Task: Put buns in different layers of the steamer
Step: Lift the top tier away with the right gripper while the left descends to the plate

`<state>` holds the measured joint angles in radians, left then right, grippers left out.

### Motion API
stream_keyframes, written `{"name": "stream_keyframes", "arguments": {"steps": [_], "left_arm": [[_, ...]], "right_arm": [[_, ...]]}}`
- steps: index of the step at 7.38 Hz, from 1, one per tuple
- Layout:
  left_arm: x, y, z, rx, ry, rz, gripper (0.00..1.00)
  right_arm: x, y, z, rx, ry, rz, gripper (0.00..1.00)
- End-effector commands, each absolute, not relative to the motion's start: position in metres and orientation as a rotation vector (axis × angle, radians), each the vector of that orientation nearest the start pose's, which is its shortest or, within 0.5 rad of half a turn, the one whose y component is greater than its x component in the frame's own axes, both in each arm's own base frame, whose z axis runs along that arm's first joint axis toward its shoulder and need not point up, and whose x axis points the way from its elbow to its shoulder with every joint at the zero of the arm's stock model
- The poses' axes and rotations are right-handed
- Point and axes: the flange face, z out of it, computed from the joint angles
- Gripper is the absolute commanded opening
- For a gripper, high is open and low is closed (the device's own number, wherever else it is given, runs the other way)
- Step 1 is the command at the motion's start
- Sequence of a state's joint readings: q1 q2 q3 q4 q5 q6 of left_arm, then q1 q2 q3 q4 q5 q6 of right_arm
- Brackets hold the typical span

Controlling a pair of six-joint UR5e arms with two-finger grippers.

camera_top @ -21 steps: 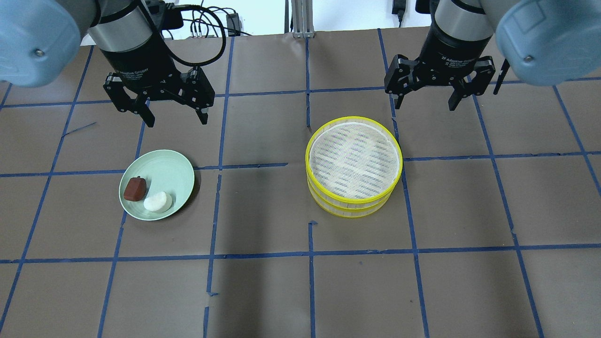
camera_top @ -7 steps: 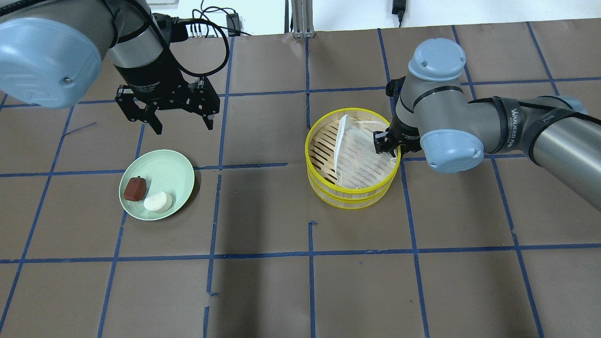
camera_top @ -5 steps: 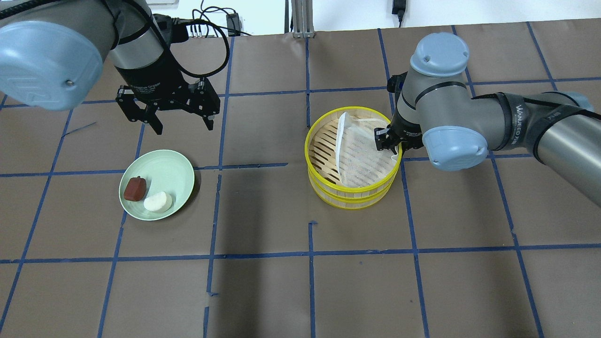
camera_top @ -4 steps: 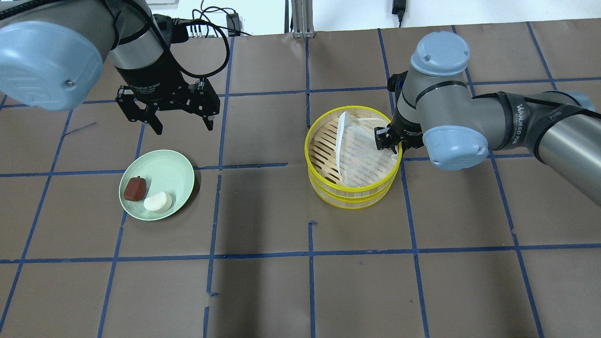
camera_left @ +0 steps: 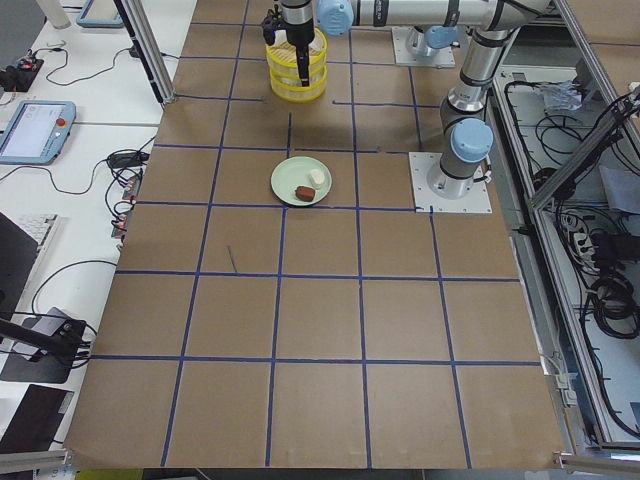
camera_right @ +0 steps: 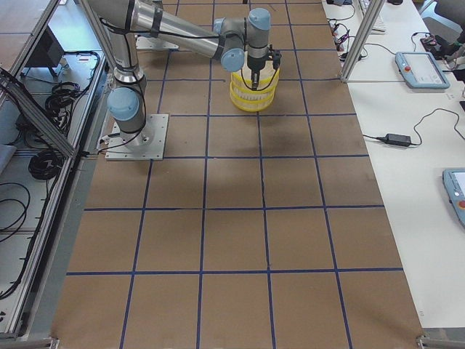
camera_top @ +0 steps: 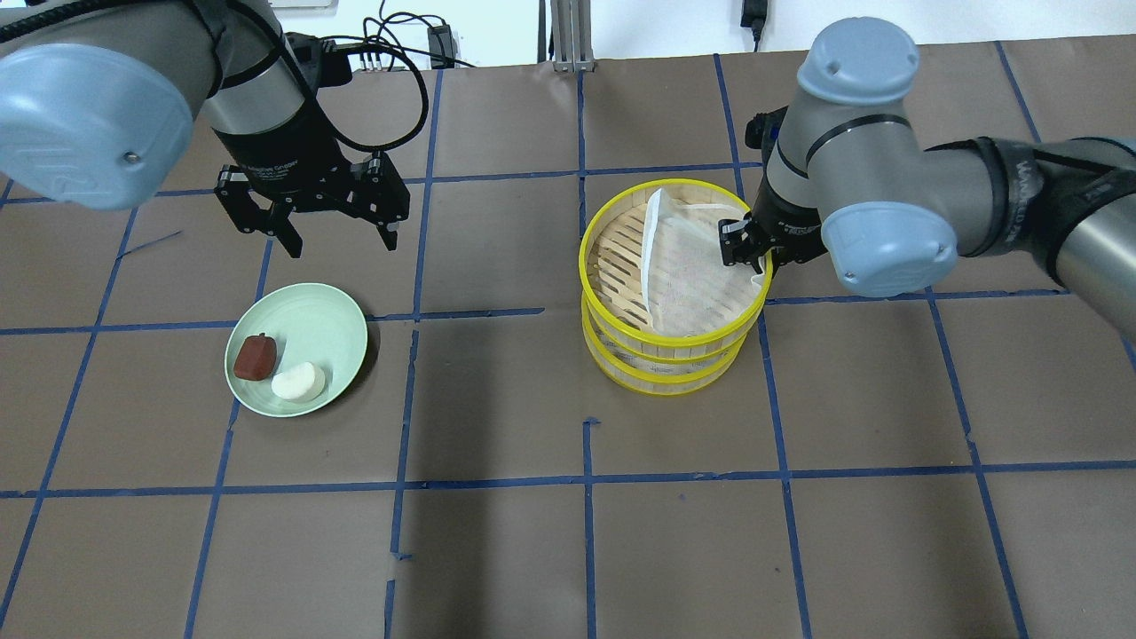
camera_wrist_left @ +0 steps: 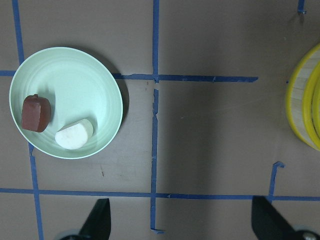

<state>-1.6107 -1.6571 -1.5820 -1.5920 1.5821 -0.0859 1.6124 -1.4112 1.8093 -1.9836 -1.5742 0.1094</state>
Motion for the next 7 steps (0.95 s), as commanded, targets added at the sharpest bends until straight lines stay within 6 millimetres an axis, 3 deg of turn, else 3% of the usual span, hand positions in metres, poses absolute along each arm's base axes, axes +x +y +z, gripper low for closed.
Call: {"name": "stream_keyframes", "arguments": {"steps": [1, 3, 5, 6, 7], "left_arm": [[-0.121, -0.524, 0.362, -0.096, 3.009, 0.244, 1.0], [-0.053, -0.521, 0.311, -0.051, 3.039, 0.327, 1.0], [-0.044, -0.52, 0.256, 0.0, 3.045, 0.377, 0.98], [-0.042, -0.519, 0.243, 0.142, 3.054, 0.418, 0.98], [-0.04, -0.516, 0.229, 0.195, 3.054, 0.47, 0.97]], "right_arm": [[0.154, -0.515, 0.383, 0.118, 3.099, -0.045, 0.13], [0.134, -0.497, 0.416, 0.179, 3.094, -0.049, 0.13], [0.098, -0.494, 0.463, 0.247, 3.061, -0.06, 0.13], [0.066, -0.5, 0.48, 0.253, 3.068, -0.047, 0.13], [0.016, -0.504, 0.478, 0.259, 3.077, -0.042, 0.13]]}}
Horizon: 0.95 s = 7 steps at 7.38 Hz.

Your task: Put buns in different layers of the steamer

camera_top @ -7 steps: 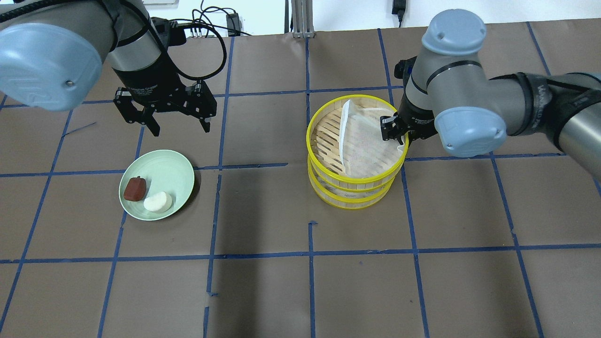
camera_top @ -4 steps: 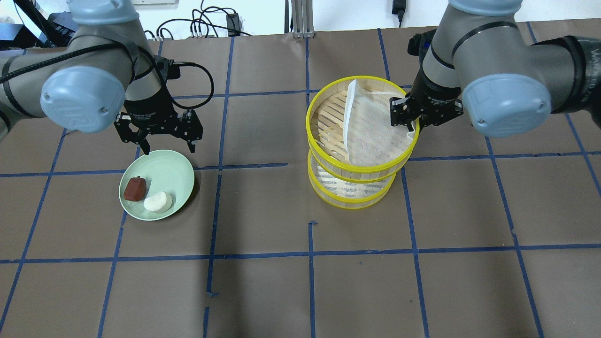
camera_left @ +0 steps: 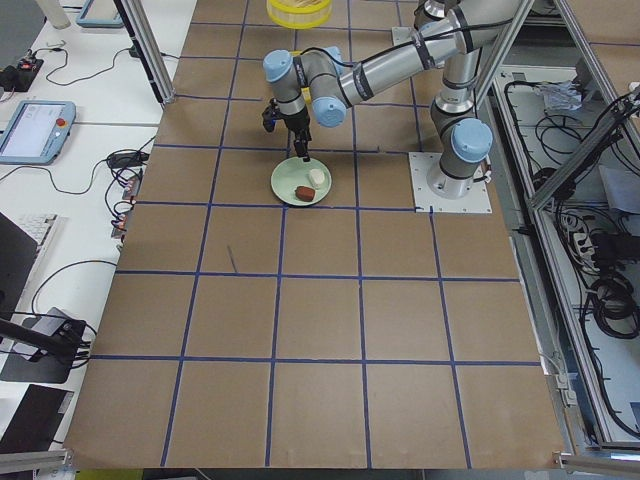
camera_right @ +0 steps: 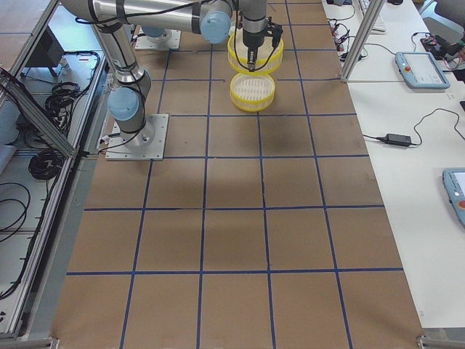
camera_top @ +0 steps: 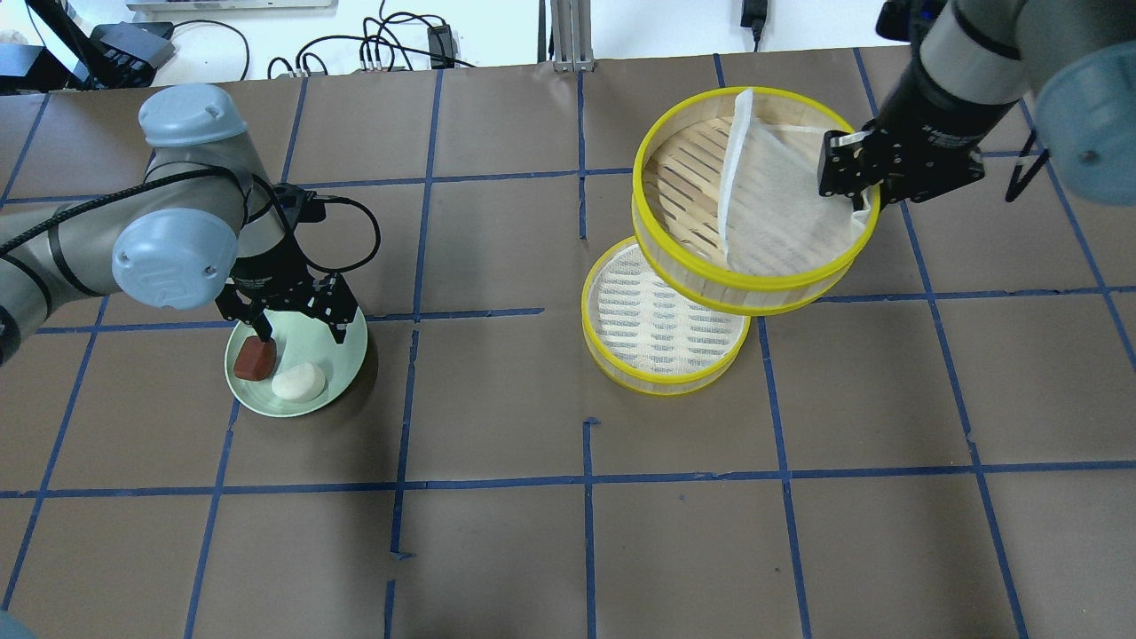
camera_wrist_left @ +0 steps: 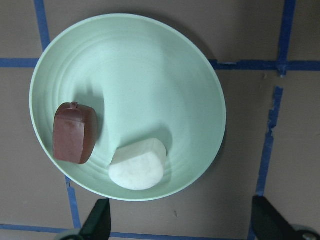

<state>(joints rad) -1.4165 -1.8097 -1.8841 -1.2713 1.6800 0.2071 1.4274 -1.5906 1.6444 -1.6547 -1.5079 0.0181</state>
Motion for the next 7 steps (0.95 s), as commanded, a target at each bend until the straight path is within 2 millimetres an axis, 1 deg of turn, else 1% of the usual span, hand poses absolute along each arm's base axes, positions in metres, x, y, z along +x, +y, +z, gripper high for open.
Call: {"name": "stream_keyframes", "arguments": {"steps": [1, 2, 3, 4, 5, 6, 7], "left_arm": [[-0.04, -0.513, 0.205, 0.231, 3.049, 0.549, 0.96], [-0.037, -0.516, 0.196, 0.235, 3.049, 0.56, 0.96], [-0.019, -0.516, 0.195, 0.29, 3.061, 0.565, 0.96], [-0.006, -0.516, 0.193, 0.28, 3.073, 0.576, 0.96], [-0.006, -0.516, 0.191, 0.282, 3.073, 0.58, 0.96], [-0.006, -0.515, 0.179, 0.291, 3.067, 0.619, 0.96], [-0.005, -0.513, 0.171, 0.294, 3.048, 0.65, 0.95]], "right_arm": [[-0.044, -0.504, 0.479, 0.194, 3.089, -0.069, 0.13], [-0.087, -0.499, 0.475, 0.226, 3.082, -0.057, 0.13], [-0.086, -0.496, 0.468, 0.232, 3.08, -0.038, 0.13], [-0.085, -0.493, 0.468, 0.23, 3.087, -0.033, 0.13], [-0.084, -0.493, 0.468, 0.219, 3.104, -0.028, 0.13], [-0.082, -0.493, 0.469, 0.212, 3.109, -0.033, 0.13], [-0.078, -0.493, 0.47, 0.199, 3.124, -0.027, 0.14]]}}
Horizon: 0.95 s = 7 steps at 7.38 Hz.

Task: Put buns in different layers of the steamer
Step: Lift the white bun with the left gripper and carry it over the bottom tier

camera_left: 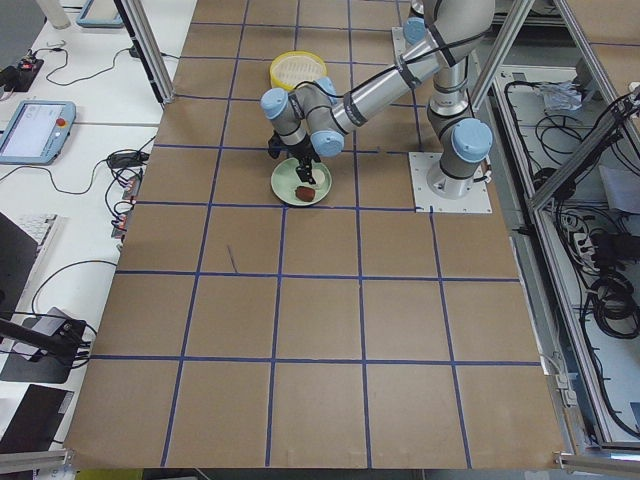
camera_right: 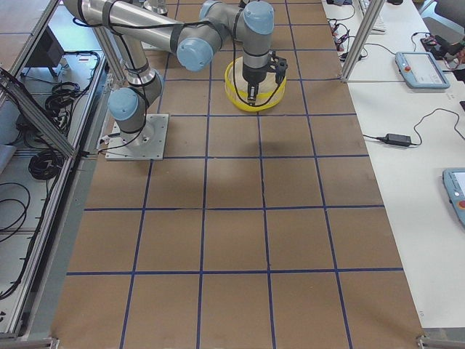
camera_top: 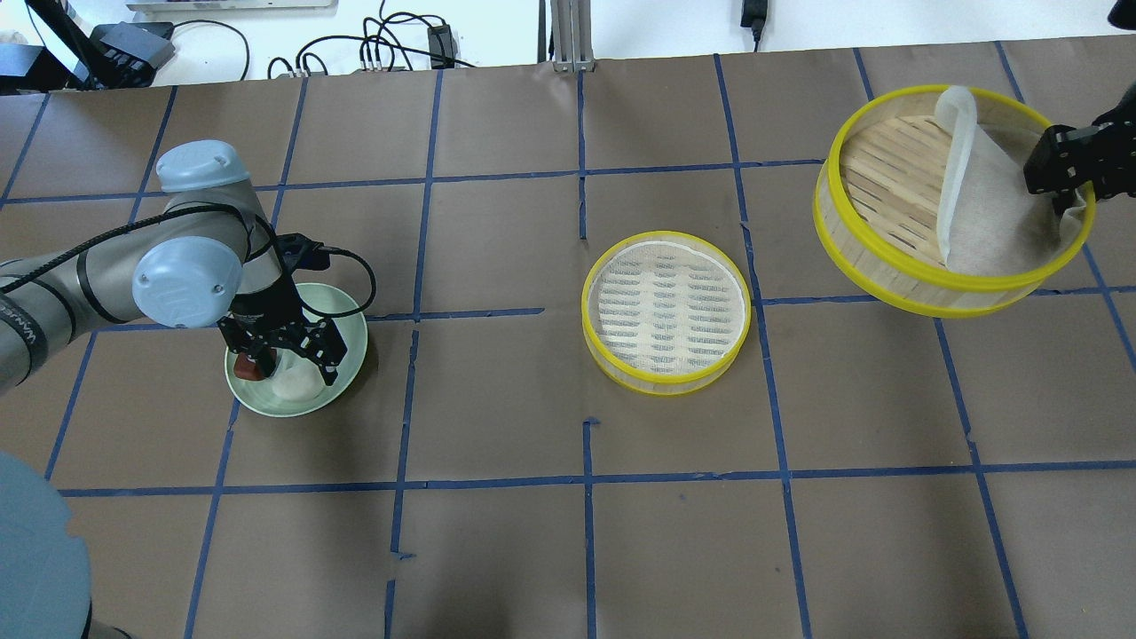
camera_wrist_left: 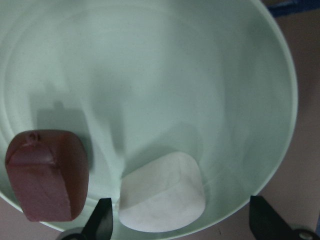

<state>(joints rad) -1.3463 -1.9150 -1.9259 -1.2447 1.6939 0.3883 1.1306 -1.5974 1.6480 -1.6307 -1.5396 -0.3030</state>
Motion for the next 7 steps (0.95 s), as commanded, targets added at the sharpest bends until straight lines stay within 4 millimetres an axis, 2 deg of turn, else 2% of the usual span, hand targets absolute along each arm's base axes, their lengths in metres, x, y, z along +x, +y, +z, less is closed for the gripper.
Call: {"name": "stream_keyframes", "arguments": {"steps": [1, 2, 3, 4, 5, 7], "left_arm": [[-0.005, -0.513, 0.17, 0.297, 3.046, 0.653, 0.92], [-0.005, -0.513, 0.171, 0.299, 3.045, 0.651, 0.73], [-0.004, -0.513, 0.171, 0.297, 3.041, 0.651, 0.47], [-0.003, -0.513, 0.172, 0.302, 3.032, 0.654, 0.29], [-0.001, -0.517, 0.18, 0.306, 3.013, 0.636, 0.2], [-0.002, -0.535, 0.22, 0.286, 3.008, 0.524, 0.12]], "right_arm": [[-0.076, -0.494, 0.47, 0.195, 3.128, -0.025, 0.14], [-0.076, -0.493, 0.47, 0.195, 3.131, -0.023, 0.14], [-0.076, -0.493, 0.47, 0.195, 3.13, -0.024, 0.14], [-0.075, -0.493, 0.47, 0.202, 3.126, -0.026, 0.14], [-0.074, -0.492, 0.472, 0.204, 3.125, -0.034, 0.14], [-0.072, -0.493, 0.472, 0.195, 3.131, -0.031, 0.14]]}}
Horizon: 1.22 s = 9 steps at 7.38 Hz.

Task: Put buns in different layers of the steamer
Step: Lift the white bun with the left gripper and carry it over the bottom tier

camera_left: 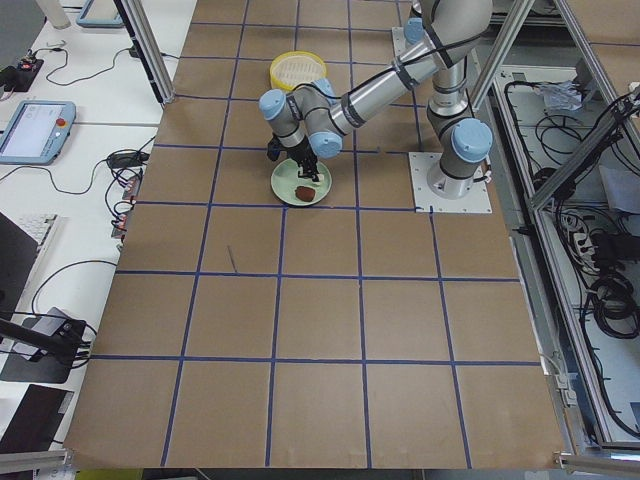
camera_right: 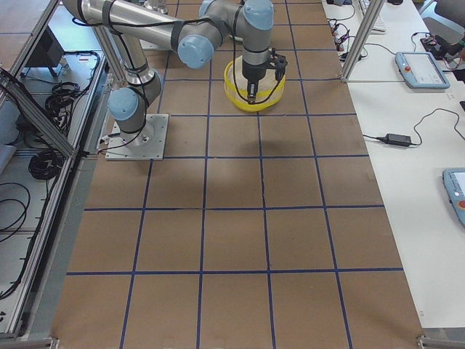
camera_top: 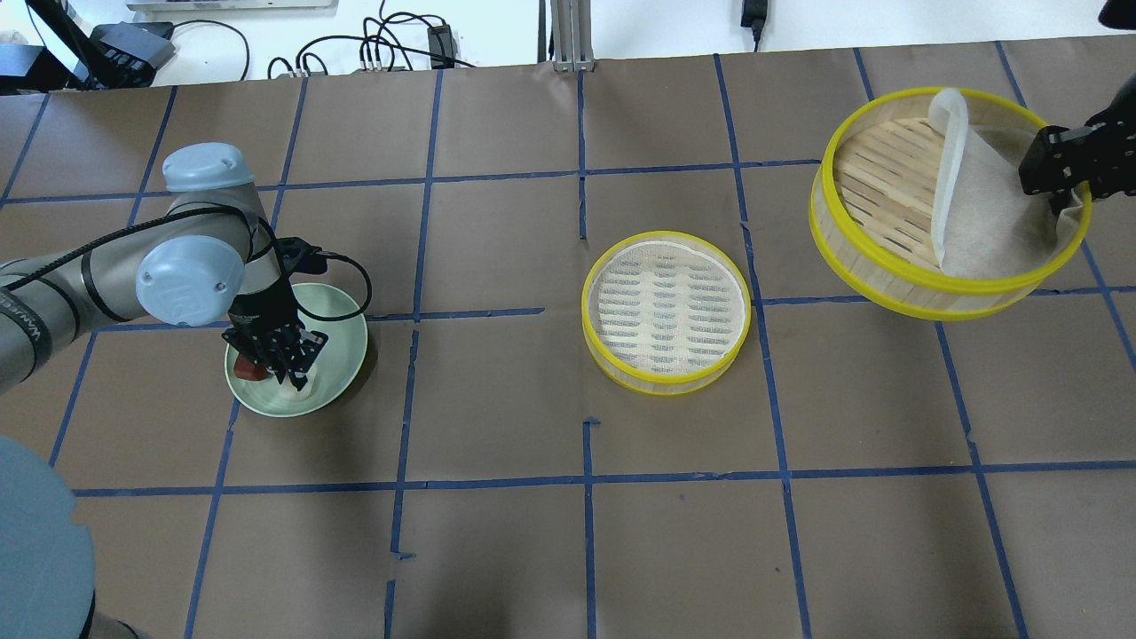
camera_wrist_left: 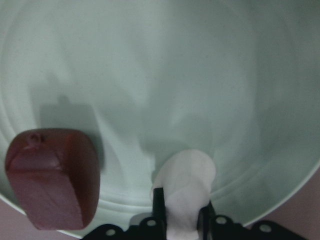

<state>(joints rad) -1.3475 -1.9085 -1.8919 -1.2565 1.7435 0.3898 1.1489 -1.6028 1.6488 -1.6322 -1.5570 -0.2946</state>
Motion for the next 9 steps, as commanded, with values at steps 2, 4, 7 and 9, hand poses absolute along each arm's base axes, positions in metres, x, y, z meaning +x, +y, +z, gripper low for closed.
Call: {"name": "stream_keyframes", "arguments": {"steps": [2, 4, 7, 9], "left_arm": [[-0.039, -0.559, 0.295, 0.188, 3.068, 0.432, 0.11], [-0.148, -0.566, 0.323, -0.018, 3.189, 0.344, 0.11], [-0.358, -0.536, 0.292, -0.29, 3.42, 0.18, 0.16], [-0.41, -0.522, 0.284, -0.383, 3.553, 0.238, 0.16]], "right_arm": [[-0.071, -0.493, 0.471, 0.192, 3.129, -0.029, 0.14], [-0.071, -0.493, 0.471, 0.194, 3.125, -0.032, 0.14], [-0.071, -0.493, 0.471, 0.192, 3.13, -0.026, 0.16], [-0.072, -0.493, 0.47, 0.195, 3.133, -0.022, 0.16]]}}
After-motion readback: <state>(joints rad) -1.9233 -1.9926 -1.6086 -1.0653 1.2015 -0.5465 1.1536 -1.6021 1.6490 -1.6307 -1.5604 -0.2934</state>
